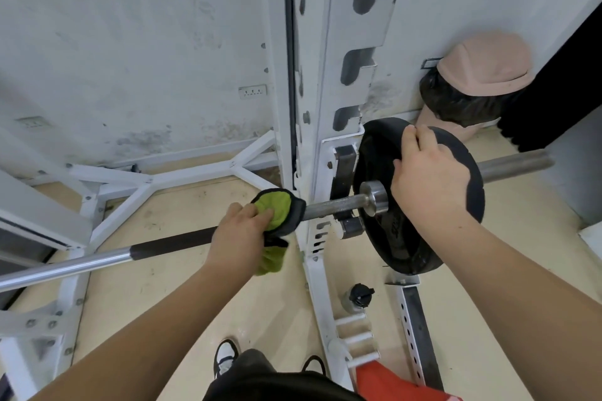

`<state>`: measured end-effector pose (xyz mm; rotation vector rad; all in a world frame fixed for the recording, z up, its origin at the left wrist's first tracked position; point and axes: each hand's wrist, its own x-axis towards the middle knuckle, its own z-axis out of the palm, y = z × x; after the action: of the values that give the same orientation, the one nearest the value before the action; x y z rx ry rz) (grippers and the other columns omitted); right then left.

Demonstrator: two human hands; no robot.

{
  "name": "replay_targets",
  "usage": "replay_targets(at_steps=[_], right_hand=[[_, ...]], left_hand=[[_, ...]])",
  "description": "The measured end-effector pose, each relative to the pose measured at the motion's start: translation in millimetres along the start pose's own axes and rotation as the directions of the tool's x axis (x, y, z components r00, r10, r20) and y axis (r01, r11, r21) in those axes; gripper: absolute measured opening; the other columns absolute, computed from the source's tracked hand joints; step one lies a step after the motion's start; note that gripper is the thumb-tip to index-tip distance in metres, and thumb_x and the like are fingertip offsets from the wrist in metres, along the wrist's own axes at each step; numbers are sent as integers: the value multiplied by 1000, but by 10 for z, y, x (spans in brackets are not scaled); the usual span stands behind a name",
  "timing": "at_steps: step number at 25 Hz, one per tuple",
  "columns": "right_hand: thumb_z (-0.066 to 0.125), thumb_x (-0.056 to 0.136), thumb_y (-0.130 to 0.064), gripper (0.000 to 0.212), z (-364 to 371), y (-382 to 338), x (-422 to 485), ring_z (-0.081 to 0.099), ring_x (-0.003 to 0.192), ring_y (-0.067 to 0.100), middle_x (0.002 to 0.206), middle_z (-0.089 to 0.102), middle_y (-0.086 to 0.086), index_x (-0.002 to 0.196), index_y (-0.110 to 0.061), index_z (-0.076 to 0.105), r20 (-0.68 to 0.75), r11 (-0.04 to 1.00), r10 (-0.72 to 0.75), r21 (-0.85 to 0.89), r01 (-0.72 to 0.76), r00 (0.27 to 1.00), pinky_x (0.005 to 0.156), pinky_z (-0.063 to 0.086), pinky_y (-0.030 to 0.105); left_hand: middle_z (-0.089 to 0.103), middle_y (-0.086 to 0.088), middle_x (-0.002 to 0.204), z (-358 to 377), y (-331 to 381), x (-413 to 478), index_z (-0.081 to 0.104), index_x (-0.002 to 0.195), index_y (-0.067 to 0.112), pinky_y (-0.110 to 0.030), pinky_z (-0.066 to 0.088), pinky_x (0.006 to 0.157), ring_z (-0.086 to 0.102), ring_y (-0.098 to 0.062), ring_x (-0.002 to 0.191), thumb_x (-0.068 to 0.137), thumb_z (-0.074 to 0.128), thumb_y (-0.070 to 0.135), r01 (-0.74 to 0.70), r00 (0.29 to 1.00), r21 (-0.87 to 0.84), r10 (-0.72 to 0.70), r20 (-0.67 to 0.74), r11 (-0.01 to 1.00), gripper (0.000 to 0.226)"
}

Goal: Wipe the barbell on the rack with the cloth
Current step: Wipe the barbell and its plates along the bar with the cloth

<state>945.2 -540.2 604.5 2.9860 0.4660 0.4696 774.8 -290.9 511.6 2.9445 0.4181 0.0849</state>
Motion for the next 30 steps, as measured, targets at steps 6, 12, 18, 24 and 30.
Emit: replay_targets(at_steps=[6, 12, 18, 24, 30], right_hand=[[67, 90, -20, 72, 9, -18, -1, 60, 104, 35, 148, 46, 14, 152, -3, 36, 23, 1000, 4, 3, -4, 1000, 55, 34, 32], [71, 86, -19, 71, 30, -39, 0, 62, 99, 33, 145, 51, 14, 149, -3, 43, 7, 999, 33, 11, -33, 999, 54, 32, 30], [70, 85, -20, 70, 28, -30, 32, 62, 96, 30, 142, 53, 12, 148, -4, 44, 11, 1000, 13, -19, -13, 1000, 52, 31, 30], [69, 84, -20, 70, 64, -61, 78, 63, 98, 33, 142, 54, 16, 148, -2, 46, 20, 1000, 18, -20, -18, 1000, 55, 38, 32], [73, 77, -17, 74, 23, -51, 46, 66, 103, 34, 143, 57, 17, 145, -1, 51, 2, 999, 32, 27, -32, 999, 61, 53, 34]], left_hand=[[65, -5, 104, 51, 612, 480, 66, 125, 21, -35, 34, 75, 54, -30, 98, 84, 57, -1, -123, 988, -75, 130, 84, 990, 47], [62, -4, 81, 55, 84, 135, 78, 108, 17, -37, 48, 59, 53, -31, 70, 60, 71, -11, -196, 976, -165, 176, -130, 967, 56], [57, -4, 85, 127, 832, 502, 74, 113, 17, -33, 42, 61, 51, -27, 78, 65, 71, -10, -267, 963, -100, 263, -50, 958, 54], [51, -1, 85, 19, 524, 270, 71, 103, 19, -33, 41, 52, 47, -23, 76, 56, 81, 0, -359, 930, 12, 356, 87, 933, 52], [56, -9, 121, -71, 1408, 699, 57, 125, 9, -32, 32, 77, 51, -28, 109, 82, 55, -3, -399, 908, 40, 389, 156, 916, 45]])
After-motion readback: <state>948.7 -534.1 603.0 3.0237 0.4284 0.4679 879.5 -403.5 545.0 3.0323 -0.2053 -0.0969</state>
